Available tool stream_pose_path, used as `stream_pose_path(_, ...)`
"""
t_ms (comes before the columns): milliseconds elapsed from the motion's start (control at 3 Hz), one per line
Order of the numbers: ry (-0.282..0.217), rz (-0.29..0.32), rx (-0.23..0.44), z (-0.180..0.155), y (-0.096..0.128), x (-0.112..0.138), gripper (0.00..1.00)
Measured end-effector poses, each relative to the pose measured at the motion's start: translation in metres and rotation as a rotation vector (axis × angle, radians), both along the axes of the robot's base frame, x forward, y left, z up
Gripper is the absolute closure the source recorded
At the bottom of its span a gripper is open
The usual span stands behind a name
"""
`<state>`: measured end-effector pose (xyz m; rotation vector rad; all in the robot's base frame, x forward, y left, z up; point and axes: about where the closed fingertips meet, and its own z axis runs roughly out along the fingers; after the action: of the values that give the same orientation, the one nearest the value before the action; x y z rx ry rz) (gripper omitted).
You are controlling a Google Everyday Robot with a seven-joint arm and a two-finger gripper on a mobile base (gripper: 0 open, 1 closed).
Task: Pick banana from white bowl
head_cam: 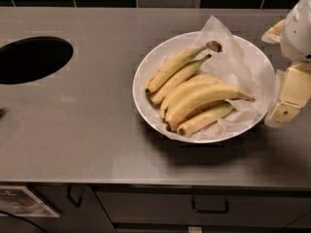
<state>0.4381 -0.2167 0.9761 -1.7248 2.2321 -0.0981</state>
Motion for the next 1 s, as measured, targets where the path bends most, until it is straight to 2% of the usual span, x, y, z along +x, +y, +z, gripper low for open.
stream_pose_path(667, -0.008, 0.013, -0.001, 0.001, 0.007, 0.004, 0.0)
stream_pose_path(1000, -0.003, 0.071, -0.008, -0.004, 0.032, 0.016, 0.0)
